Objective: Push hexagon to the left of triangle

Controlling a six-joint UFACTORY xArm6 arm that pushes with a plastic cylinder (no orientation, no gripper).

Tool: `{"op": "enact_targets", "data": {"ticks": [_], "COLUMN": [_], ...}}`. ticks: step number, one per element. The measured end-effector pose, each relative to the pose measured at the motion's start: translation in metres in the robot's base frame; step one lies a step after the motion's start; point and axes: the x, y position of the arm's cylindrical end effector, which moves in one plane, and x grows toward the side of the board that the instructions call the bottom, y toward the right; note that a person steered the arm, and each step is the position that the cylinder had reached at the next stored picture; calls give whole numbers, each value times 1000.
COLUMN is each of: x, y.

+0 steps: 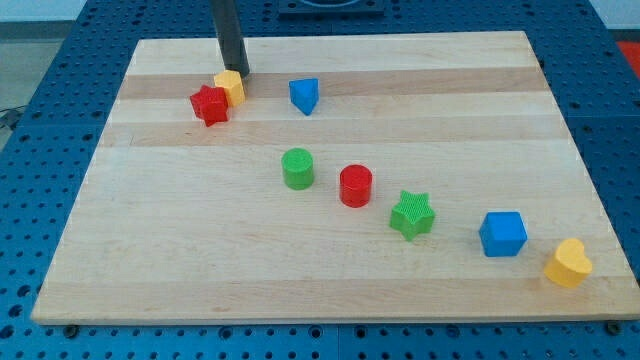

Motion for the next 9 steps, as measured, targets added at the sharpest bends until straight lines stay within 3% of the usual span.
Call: {"op": "enact_targets", "data": {"ticks": [2, 4, 9], "x": [-9, 10, 46], "y": [-31, -58, 36]}}
